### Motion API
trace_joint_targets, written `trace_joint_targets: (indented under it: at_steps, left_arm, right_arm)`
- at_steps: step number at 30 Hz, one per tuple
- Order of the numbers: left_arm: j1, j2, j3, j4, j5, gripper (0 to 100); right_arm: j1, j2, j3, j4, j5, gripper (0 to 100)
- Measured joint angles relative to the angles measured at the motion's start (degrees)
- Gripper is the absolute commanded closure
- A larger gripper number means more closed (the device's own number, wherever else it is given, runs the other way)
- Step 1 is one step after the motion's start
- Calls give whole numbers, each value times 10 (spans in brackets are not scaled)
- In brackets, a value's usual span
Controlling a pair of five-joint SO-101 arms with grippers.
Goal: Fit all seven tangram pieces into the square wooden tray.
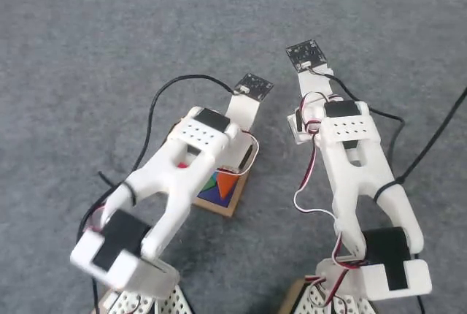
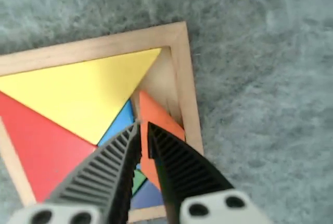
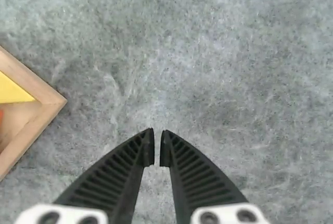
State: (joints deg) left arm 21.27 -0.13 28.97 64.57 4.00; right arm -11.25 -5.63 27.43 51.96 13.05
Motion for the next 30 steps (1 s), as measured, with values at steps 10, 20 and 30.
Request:
trace_joint_targets:
  at_steps: [10,20,30]
  left_arm:
    - [2,-119,114,-18,-3,852]
    - [62,19,47,-19,-28,852]
    - [33,105,-16,21,-23,852]
  right_arm:
    - [0,0,0,0,0,961]
    - [0,0,0,0,0,961]
    - [0,0,0,-5,0,961]
